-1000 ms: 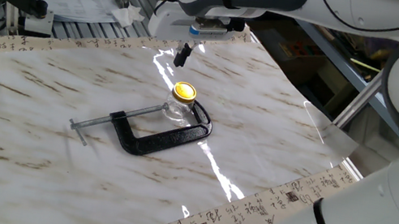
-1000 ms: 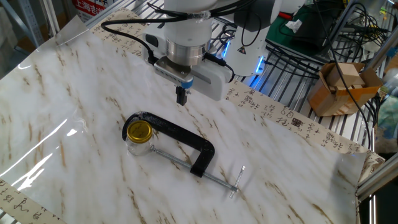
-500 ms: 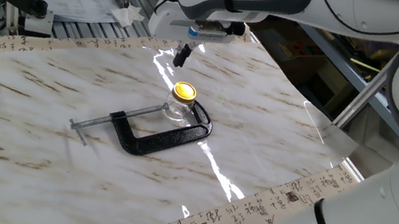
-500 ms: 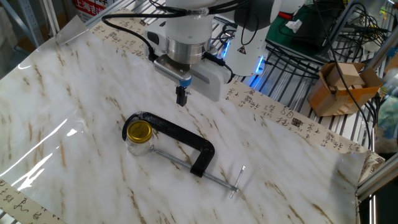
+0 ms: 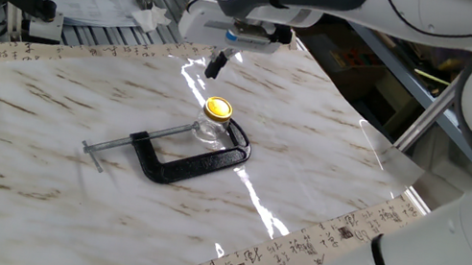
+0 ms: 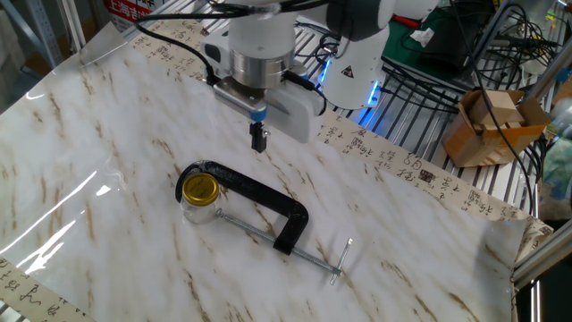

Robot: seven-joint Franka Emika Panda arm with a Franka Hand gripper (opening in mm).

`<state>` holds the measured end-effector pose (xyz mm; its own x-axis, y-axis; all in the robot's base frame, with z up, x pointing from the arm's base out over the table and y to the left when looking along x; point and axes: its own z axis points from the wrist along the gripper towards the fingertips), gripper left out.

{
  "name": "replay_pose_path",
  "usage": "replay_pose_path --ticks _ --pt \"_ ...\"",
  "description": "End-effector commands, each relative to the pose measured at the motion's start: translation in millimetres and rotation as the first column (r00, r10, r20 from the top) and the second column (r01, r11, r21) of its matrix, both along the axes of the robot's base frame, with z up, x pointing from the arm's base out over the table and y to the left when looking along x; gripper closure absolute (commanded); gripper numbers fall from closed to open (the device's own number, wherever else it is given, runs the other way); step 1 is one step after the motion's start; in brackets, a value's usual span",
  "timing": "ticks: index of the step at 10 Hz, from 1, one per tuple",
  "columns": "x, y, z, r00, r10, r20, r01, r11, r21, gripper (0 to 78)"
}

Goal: Unscrew the lid from the jar

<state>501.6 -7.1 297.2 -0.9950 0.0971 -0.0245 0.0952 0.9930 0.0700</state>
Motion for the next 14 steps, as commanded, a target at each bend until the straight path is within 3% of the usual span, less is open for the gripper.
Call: replay_pose_path --ticks 1,2,5,8,10,14 --pt "6.2 -12.4 1.1 1.000 0.011 0.002 -0.011 1.000 -0.010 77.6" --pt "6.2 -12.4 1.1 1.000 0.011 0.002 -0.011 1.000 -0.010 77.6" --pt "21.0 -29.8 2.3 1.000 -0.015 0.004 0.015 1.000 -0.008 77.6" --pt "22.3 -30.9 2.5 0.999 -0.042 0.007 0.042 0.999 -0.006 77.6" --pt "22.0 -31.2 2.2 0.995 -0.103 0.010 0.103 0.995 -0.010 77.6" --pt "22.0 -31.3 2.0 0.992 -0.124 0.013 0.124 0.992 -0.014 77.6"
